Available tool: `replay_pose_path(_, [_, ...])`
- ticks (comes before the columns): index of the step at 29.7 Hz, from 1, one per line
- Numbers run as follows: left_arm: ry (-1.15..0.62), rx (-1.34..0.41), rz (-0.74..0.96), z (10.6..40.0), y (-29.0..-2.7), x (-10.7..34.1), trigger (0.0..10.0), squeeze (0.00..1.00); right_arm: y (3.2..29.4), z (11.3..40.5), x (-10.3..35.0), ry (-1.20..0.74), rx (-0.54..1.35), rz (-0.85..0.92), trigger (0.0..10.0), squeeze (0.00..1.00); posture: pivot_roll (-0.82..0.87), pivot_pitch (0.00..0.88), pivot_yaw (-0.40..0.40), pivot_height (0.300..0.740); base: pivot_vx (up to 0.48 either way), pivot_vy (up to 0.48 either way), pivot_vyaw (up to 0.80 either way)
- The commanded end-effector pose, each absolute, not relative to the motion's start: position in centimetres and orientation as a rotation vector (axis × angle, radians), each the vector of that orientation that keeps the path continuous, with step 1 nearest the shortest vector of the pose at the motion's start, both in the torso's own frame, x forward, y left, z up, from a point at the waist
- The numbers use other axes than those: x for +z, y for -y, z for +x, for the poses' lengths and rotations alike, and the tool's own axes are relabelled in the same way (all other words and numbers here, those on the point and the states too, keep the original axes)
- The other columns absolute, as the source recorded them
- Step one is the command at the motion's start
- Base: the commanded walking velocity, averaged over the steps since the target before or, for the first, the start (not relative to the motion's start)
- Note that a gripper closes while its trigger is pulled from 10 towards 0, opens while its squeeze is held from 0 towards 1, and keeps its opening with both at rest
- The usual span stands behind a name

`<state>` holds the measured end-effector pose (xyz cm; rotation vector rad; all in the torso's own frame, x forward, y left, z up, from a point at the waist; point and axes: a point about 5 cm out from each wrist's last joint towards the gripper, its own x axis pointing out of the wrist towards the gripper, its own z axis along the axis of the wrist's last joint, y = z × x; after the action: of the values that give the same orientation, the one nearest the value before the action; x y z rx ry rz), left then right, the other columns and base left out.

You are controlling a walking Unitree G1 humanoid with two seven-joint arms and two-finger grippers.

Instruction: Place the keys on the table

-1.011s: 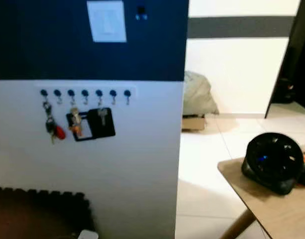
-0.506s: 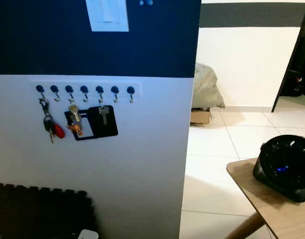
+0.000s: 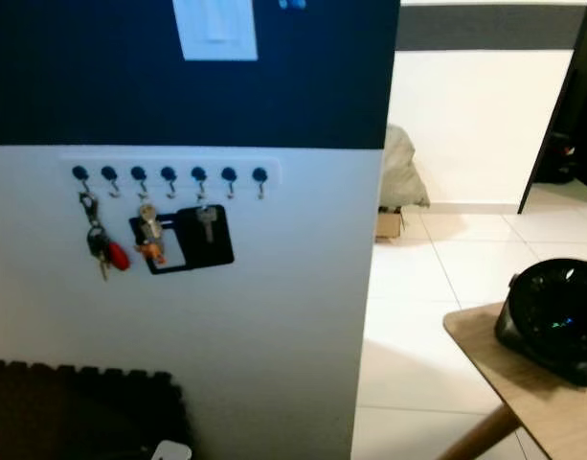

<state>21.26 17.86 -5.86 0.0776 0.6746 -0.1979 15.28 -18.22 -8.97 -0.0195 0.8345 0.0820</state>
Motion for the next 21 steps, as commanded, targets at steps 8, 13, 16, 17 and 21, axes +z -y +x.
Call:
replay_pose_path(8, [-0.685, -0.19, 0.076, 21.02, -18.38, -5.95, 10.0, 0.0, 17.84, 15.12, -9.09, -0.843, 0.09, -0.01, 10.0, 0.0, 0.05, 0.025, 0.048, 0.74, 0.0, 0.336, 0.0])
replay_pose_path(13, [-0.686, -0.194, 0.079, 20.99, -18.39, -5.96, 10.0, 0.0, 17.86, 15.11, -9.11, -0.846, 0.09, -0.012, 10.0, 0.0, 0.05, 0.024, 0.047, 0.74, 0.0, 0.342, 0.0])
replay_pose_path(16, [-0.686, -0.195, 0.079, 20.99, -18.39, -5.96, 10.0, 0.0, 17.85, 15.11, -9.11, -0.847, 0.09, -0.013, 10.0, 0.0, 0.05, 0.024, 0.047, 0.74, 0.0, 0.346, 0.0])
replay_pose_path(17, [-0.685, -0.196, 0.08, 20.99, -18.39, -5.95, 10.0, 0.0, 17.86, 15.12, -9.11, -0.847, 0.09, -0.013, 10.0, 0.0, 0.05, 0.024, 0.047, 0.74, 0.0, 0.345, 0.0])
replay_pose_path(21, [-0.685, -0.197, 0.08, 20.99, -18.39, -5.95, 10.0, 0.0, 17.85, 15.12, -9.11, -0.848, 0.09, -0.013, 10.0, 0.0, 0.05, 0.024, 0.048, 0.74, 0.0, 0.345, 0.0])
